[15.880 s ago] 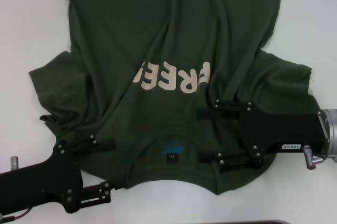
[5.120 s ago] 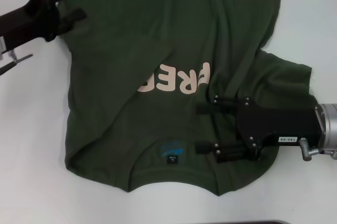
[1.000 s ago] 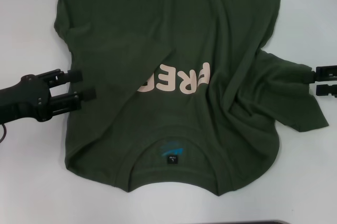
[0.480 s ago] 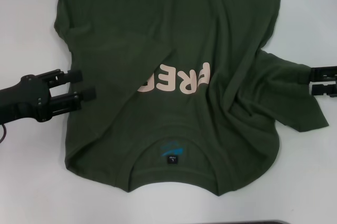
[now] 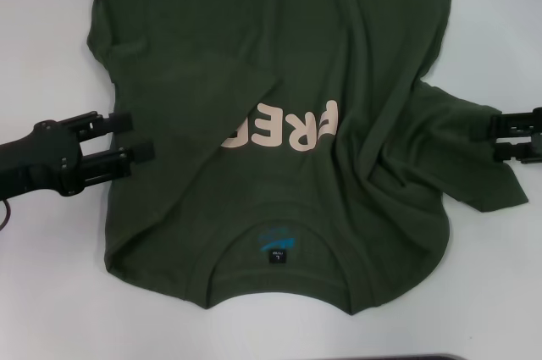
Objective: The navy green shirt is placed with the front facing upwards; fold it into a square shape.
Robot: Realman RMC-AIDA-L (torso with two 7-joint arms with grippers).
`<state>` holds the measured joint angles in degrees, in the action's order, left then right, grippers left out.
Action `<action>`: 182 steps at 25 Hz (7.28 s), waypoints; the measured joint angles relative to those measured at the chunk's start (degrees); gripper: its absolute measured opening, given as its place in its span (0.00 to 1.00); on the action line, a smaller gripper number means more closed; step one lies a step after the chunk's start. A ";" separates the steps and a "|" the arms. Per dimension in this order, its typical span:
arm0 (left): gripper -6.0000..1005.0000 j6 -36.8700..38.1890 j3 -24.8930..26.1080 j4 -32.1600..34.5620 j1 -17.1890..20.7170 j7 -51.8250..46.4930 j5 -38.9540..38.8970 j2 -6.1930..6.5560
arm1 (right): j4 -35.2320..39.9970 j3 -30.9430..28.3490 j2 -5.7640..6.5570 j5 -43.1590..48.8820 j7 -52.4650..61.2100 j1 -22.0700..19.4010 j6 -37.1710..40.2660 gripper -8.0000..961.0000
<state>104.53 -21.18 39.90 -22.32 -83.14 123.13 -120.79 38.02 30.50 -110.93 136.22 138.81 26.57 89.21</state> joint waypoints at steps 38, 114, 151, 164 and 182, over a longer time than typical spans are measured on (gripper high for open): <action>0.72 0.01 0.00 0.00 0.25 0.00 -1.47 -0.04 | -1.11 1.24 0.68 0.01 1.19 2.22 0.88 0.80; 0.72 0.01 0.01 0.28 -0.02 0.08 -2.29 -0.66 | -2.52 -1.00 1.34 1.23 1.00 1.10 2.41 0.79; 0.72 -0.02 0.01 0.29 -0.27 0.08 -2.28 -0.65 | -3.88 -1.33 0.22 0.88 1.78 2.44 2.63 0.79; 0.72 0.11 0.00 0.36 0.17 0.09 -3.65 -0.65 | -4.03 -1.12 0.51 1.29 2.07 1.39 2.02 0.79; 0.72 0.33 0.01 0.32 0.15 0.08 -3.78 -0.65 | -3.91 -0.91 0.71 1.88 1.71 1.20 0.53 0.27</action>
<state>104.86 -21.18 40.22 -22.17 -83.06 119.34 -121.44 34.12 29.59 -110.22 138.11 140.51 27.77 89.74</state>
